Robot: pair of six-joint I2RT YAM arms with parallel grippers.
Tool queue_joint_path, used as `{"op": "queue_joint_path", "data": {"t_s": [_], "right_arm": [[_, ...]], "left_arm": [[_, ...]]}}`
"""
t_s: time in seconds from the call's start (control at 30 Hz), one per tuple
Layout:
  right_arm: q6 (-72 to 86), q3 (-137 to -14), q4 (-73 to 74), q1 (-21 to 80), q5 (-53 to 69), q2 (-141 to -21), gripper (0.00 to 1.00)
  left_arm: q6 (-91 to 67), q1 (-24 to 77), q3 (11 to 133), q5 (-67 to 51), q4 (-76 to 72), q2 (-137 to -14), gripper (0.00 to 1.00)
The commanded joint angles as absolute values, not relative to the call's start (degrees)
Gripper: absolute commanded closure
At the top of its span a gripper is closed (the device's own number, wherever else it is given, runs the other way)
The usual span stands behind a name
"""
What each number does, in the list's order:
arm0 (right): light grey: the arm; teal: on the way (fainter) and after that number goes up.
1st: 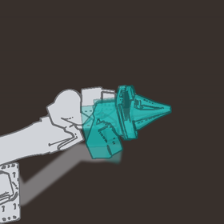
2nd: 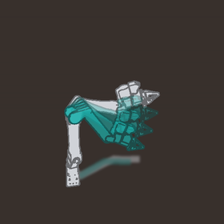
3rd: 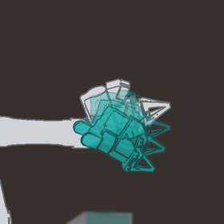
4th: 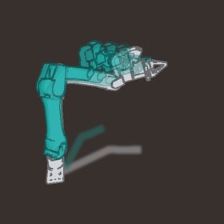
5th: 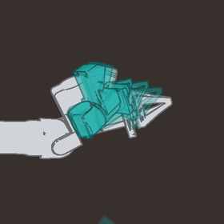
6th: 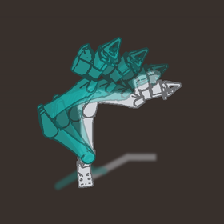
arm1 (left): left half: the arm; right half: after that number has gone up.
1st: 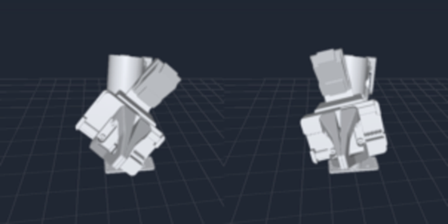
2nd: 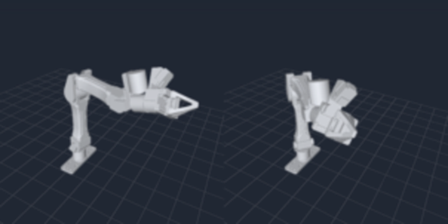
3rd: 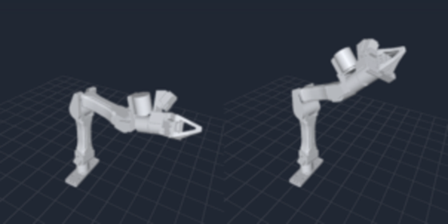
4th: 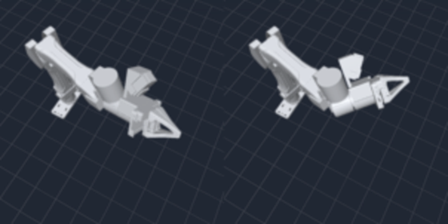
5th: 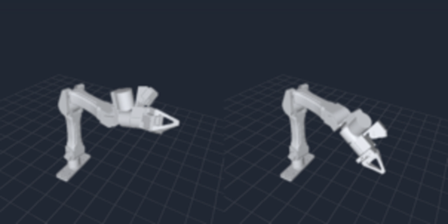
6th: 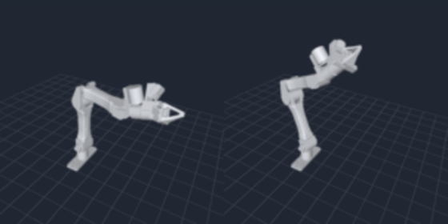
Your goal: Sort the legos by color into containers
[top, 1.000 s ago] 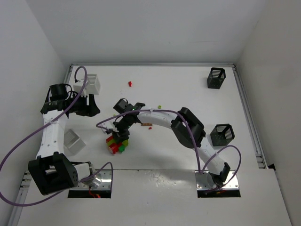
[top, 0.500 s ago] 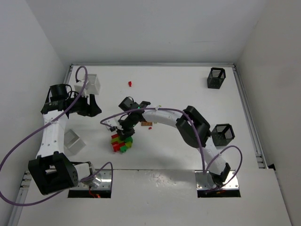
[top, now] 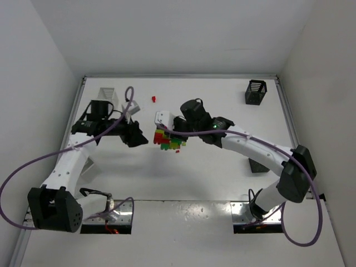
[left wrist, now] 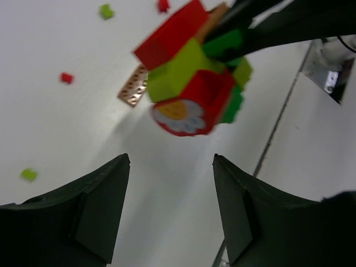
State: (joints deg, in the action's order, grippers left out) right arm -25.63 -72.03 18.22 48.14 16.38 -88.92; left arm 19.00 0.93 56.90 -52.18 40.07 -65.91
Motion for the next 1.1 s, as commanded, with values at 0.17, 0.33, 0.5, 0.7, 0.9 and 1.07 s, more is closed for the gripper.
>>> {"op": "queue_joint_path", "data": {"t_s": [0.17, 0.33, 0.5, 0.7, 0.9, 1.07], "right_arm": [[-18.73, -66.79, 9.93, 48.16, -4.46, -89.99, 1.0], [-11.53, -67.94, 11.34, 47.64, -10.62, -92.9, 1.0], [-3.09, -68.47, 12.91, 47.11, -10.63, -92.9, 1.0], [7.28, -71.8, 18.01, 45.8, -2.48, -93.42, 1.0], [17.74, -72.6, 20.39, 42.1, 6.67, -93.43, 1.0], [22.85, -72.6, 21.45, 38.86, 10.01, -94.04, 1.0]], "left_arm": [[-0.25, 12.3, 56.68, -44.05, 23.74, -71.71, 0.34], [-5.96, 15.03, 59.24, -39.12, 22.6, -77.07, 0.28], [-10.54, 18.8, 59.85, -33.05, 18.82, -80.67, 0.28], [-13.54, 21.36, 62.84, -30.59, 16.44, -84.46, 0.34], [-15.2, 17.24, 55.57, -34.37, 5.32, -77.21, 0.34], [-13.54, 19.59, 48.43, -33.23, 3.51, -69.53, 0.31]]}}
